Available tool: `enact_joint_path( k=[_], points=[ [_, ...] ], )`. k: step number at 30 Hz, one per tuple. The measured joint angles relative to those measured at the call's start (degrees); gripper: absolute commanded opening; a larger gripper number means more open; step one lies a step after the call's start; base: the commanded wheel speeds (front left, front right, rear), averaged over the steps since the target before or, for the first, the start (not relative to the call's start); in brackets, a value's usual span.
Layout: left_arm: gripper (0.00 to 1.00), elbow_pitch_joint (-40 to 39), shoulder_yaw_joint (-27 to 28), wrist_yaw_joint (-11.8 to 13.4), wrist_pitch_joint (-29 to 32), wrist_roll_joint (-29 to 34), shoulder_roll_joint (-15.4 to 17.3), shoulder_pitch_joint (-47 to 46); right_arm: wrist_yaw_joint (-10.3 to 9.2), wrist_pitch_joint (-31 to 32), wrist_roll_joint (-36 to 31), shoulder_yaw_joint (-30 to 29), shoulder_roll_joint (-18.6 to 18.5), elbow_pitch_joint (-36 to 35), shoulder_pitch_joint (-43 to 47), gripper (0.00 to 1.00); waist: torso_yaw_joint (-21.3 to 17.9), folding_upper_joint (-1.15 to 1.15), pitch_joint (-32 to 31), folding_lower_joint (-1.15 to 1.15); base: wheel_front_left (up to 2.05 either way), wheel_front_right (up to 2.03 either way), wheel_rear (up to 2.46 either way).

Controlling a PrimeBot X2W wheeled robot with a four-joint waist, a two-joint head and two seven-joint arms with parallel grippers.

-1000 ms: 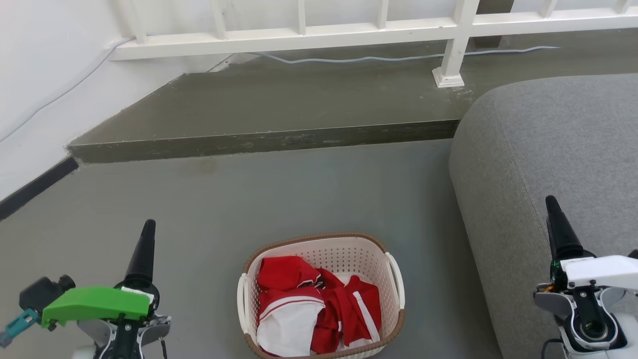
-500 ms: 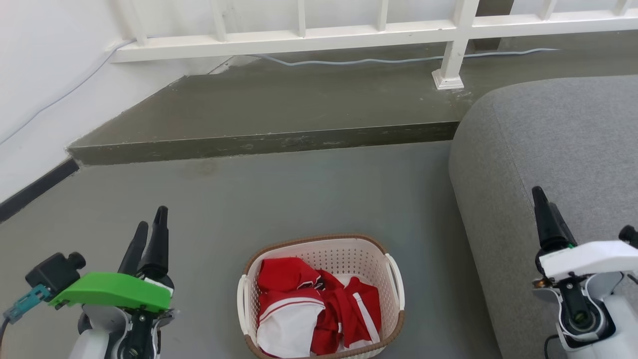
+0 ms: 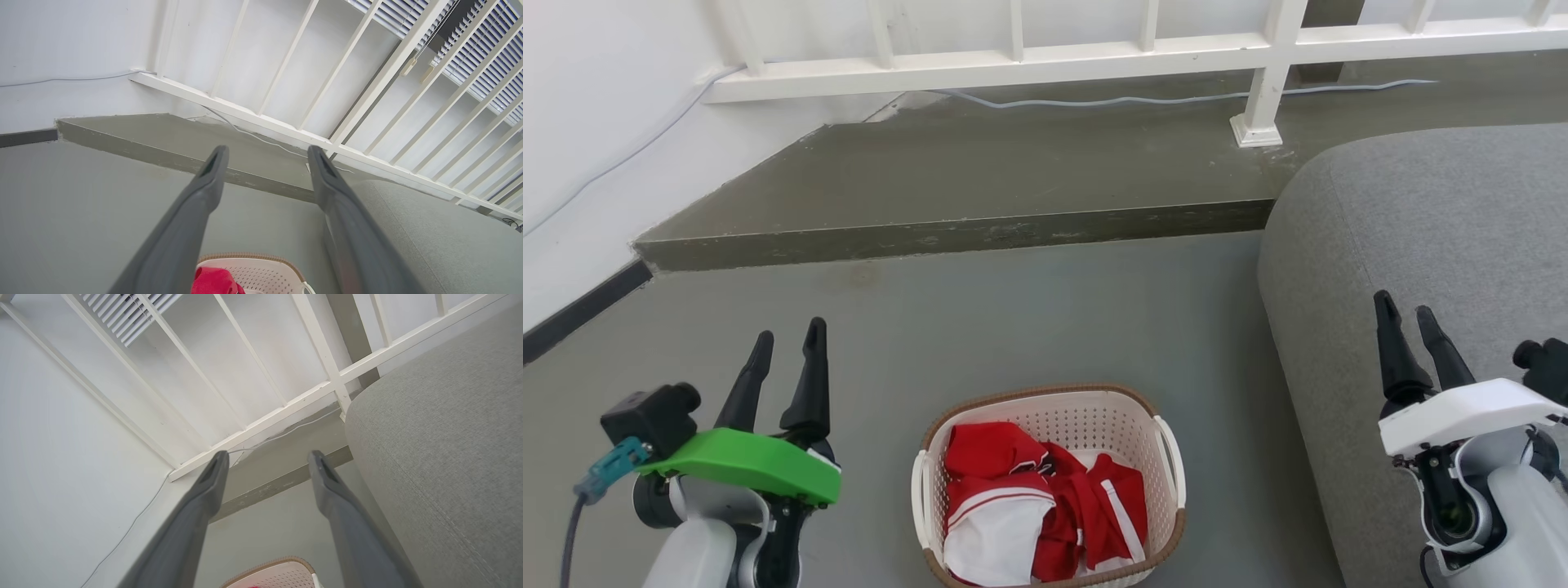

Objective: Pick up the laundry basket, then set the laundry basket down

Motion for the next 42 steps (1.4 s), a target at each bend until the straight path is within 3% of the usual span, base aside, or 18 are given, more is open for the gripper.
enact_joint_path(
  k=[11, 33, 42],
  points=[
    [1.0, -1.7, -2.3, 2.5, -2.0, 10.1, 0.1, 0.0, -1.96, -1.9, -10.3, 2.7, -0.8, -0.5, 0.0, 1.0, 0.1, 0.0, 0.0, 0.0, 0.0, 0.0, 0.0],
    [1.0, 0.4, -5.6, 6.3, -6.0, 24.7, -0.4, 0.0, -3.91, -6.1, -25.9, 5.9, -0.9, -0.4, 0.0, 1.0, 0.1, 0.0, -0.1, 0.0, 0.0, 0.0, 0.0],
    [1.0, 2.3, -5.4, 6.7, -5.3, 25.0, -0.9, 0.0, -3.86, -6.3, -26.8, 5.6, -0.6, 0.6, 0.0, 1.0, 0.1, 0.0, -0.2, 0.0, 0.0, 0.0, 0.0]
  ],
)
